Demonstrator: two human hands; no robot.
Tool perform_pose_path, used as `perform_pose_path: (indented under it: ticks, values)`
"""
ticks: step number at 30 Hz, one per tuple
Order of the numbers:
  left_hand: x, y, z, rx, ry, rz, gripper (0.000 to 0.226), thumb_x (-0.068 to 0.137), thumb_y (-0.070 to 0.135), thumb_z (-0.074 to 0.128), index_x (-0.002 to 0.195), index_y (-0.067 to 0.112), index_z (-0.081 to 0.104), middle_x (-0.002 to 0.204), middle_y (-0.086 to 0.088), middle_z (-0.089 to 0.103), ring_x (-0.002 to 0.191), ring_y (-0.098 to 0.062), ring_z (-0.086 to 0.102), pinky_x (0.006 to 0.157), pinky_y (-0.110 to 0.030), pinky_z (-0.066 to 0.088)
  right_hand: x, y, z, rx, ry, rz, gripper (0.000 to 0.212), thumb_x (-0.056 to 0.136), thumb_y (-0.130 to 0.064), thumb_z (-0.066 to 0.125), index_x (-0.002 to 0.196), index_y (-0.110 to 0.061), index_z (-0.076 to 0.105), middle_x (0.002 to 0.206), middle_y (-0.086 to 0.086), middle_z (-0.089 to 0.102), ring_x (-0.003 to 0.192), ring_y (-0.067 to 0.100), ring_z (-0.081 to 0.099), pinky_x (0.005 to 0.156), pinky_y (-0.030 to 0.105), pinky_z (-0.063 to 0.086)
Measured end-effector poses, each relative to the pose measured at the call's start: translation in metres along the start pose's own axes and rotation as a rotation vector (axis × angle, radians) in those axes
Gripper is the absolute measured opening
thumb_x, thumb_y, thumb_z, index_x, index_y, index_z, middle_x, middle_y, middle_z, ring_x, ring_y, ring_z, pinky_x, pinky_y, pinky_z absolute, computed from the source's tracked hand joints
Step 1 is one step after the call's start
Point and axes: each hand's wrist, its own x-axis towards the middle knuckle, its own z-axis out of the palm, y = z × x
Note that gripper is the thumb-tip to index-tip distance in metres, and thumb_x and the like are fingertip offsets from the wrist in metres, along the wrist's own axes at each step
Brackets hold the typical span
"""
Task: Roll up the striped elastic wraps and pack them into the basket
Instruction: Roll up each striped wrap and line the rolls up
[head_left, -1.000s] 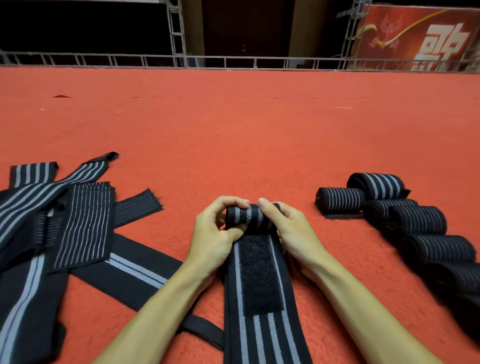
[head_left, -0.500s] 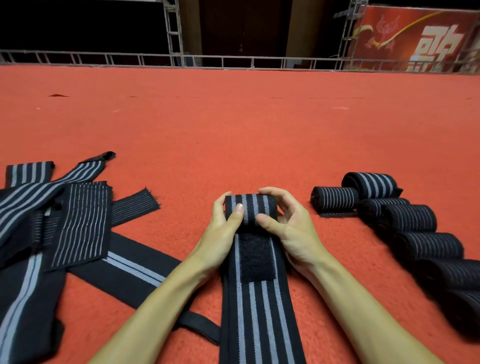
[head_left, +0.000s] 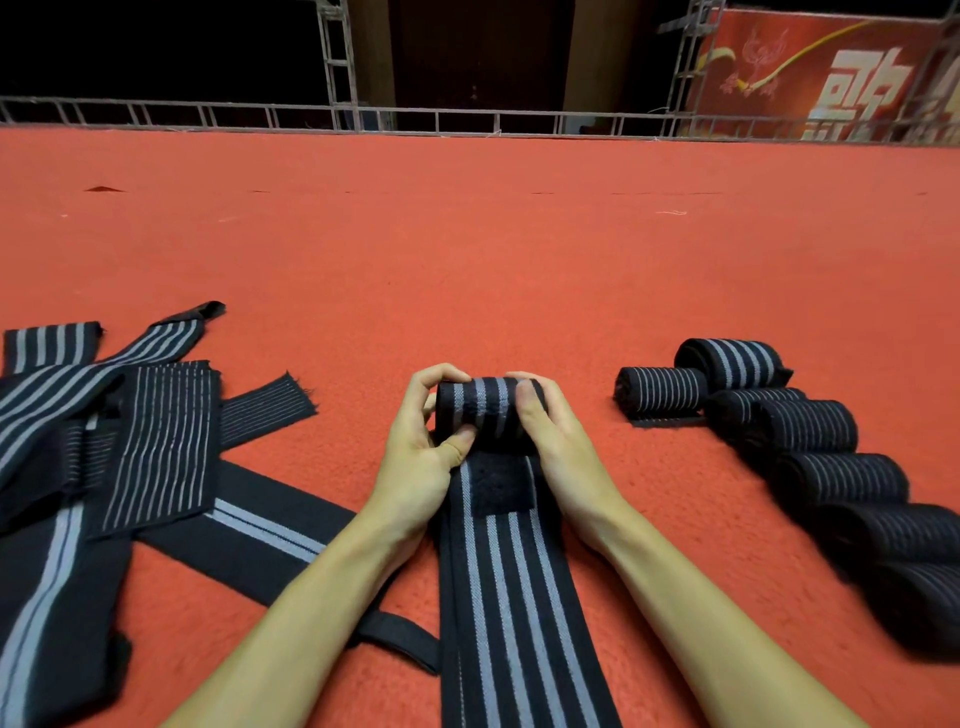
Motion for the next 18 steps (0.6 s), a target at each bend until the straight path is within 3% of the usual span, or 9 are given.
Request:
perform_pose_path:
  ticks: [4,6,9,11,15,18]
  values:
    - [-0.003,0.002,0.003,-0.011,-0.064,0.01,0.057,0.085,-0.018,0.046,0.096,0.037,0.056,0.098,-0.006,0.054,0.084,-0.012,0.056,0.074,-0.031,0.049,-0.003,-0.006,0.005,0.047,0.064,0.05,0.064,0.075,-0.069,0.04,0.111,-0.02,0.058,0.098,-0.009,0.066,0.089,0.0,0.062,0.08,0.019,0.047]
    - [-0.005,0.003,0.006,-0.011,-0.116,-0.001,0.048,0.079,-0.006,0.054,0.097,0.039,0.053,0.105,-0.019,0.049,0.091,-0.017,0.054,0.08,-0.036,0.05,-0.002,-0.006,0.006,0.083,0.104,0.058,0.057,0.076,-0.067,0.045,0.103,-0.019,0.058,0.09,-0.008,0.065,0.082,0.002,0.061,0.075,0.02,0.048]
    - [-0.008,0.006,0.011,-0.031,-0.133,-0.016,0.043,0.068,0.024,0.068,0.104,0.042,0.05,0.127,-0.029,0.041,0.11,-0.034,0.05,0.101,-0.052,0.044,-0.004,-0.006,0.006,0.187,0.105,0.093,0.032,0.09,-0.047,0.055,0.1,-0.017,0.058,0.084,-0.007,0.062,0.074,0.002,0.059,0.066,0.015,0.048]
    - [-0.009,0.005,0.011,-0.056,-0.123,-0.021,0.046,0.07,0.037,0.069,0.111,0.042,0.051,0.131,-0.027,0.043,0.118,-0.037,0.051,0.104,-0.052,0.042,-0.004,-0.007,0.006,0.234,0.097,0.105,0.018,0.093,-0.031,0.057,0.102,-0.016,0.058,0.087,-0.004,0.062,0.074,0.002,0.058,0.067,0.015,0.048]
    - [-0.007,0.001,0.008,-0.091,-0.125,-0.1,0.059,0.074,0.058,0.059,0.126,0.038,0.041,0.121,-0.005,0.058,0.108,-0.014,0.062,0.091,-0.033,0.049,-0.006,-0.009,0.006,0.202,0.077,0.052,0.021,0.076,-0.047,0.063,0.092,-0.032,0.061,0.108,0.008,0.056,0.091,0.011,0.056,0.083,0.028,0.046]
    - [-0.005,-0.001,0.009,-0.051,-0.103,-0.146,0.063,0.072,0.066,0.055,0.122,0.032,0.039,0.112,0.008,0.061,0.106,-0.005,0.062,0.092,-0.031,0.047,-0.008,-0.011,0.003,0.229,0.045,0.017,0.023,0.073,-0.045,0.062,0.094,-0.035,0.058,0.116,0.019,0.049,0.095,0.017,0.054,0.083,0.033,0.044]
